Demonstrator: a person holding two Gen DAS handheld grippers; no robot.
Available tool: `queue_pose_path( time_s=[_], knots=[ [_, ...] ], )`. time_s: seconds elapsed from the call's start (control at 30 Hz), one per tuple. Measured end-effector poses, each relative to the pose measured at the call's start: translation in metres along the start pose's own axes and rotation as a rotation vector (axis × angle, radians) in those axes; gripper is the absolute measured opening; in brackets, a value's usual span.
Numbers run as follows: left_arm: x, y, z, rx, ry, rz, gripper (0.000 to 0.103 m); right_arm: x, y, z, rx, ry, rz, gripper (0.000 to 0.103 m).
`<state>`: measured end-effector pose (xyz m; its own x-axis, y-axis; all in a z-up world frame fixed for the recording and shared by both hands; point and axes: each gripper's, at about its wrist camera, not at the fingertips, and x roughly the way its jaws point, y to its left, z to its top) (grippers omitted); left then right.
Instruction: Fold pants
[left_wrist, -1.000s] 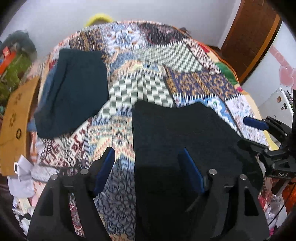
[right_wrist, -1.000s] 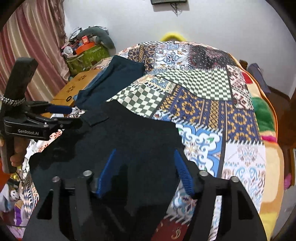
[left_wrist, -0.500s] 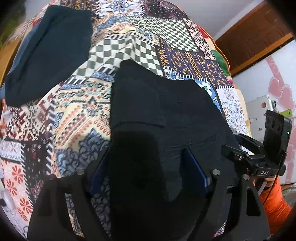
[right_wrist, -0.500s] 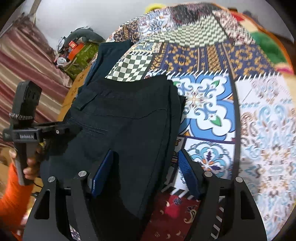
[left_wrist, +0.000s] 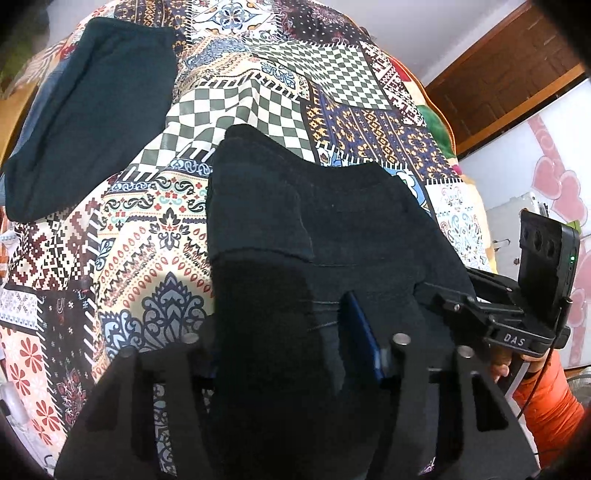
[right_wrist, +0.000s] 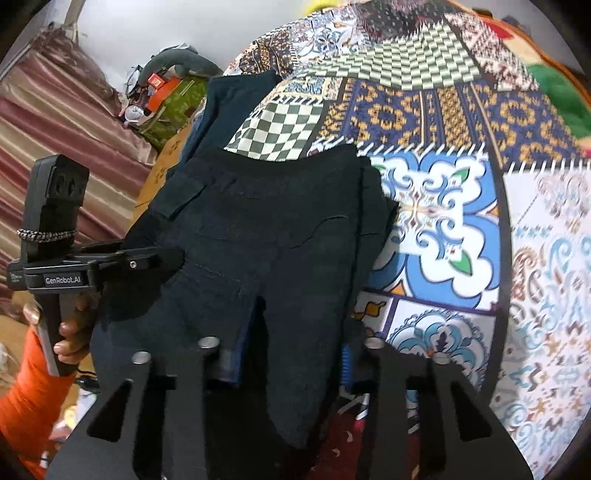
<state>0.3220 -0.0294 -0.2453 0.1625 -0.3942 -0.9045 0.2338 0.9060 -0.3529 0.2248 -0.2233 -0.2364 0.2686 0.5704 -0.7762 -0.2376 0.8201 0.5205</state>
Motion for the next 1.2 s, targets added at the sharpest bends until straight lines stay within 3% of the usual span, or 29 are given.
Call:
queue_pose_path(
  time_s=[0.2,0.4,0.7,0.87,1.03,1.2],
  knots=[
    [-0.017,-0.002,-0.005,0.024,-0.038,0.024,0.034,-0.011,0.013,0.003,-0.061,-0.035,-0.046,0.021],
    [-0.045,-0.009,-0.009,0.063,-0.123,0.03,0.027,-0.022,0.031,0.017,-0.116,-0.089,-0.059,0.019],
    [-0.122,0.008,0.011,0.051,-0.315,0.049,0.026,-0.042,0.086,0.068,-0.246,-0.216,-0.059,0.019],
    [-0.162,0.023,0.031,0.044,-0.425,0.097,0.026,-0.044,0.121,0.103,-0.328,-0.276,-0.058,0.019],
    [-0.188,0.056,0.054,0.021,-0.5,0.122,0.026,-0.031,0.148,0.139,-0.379,-0.32,-0.044,0.019],
    [-0.19,0.096,0.074,-0.029,-0.519,0.129,0.026,-0.003,0.162,0.166,-0.393,-0.327,-0.035,0.019]
  ],
)
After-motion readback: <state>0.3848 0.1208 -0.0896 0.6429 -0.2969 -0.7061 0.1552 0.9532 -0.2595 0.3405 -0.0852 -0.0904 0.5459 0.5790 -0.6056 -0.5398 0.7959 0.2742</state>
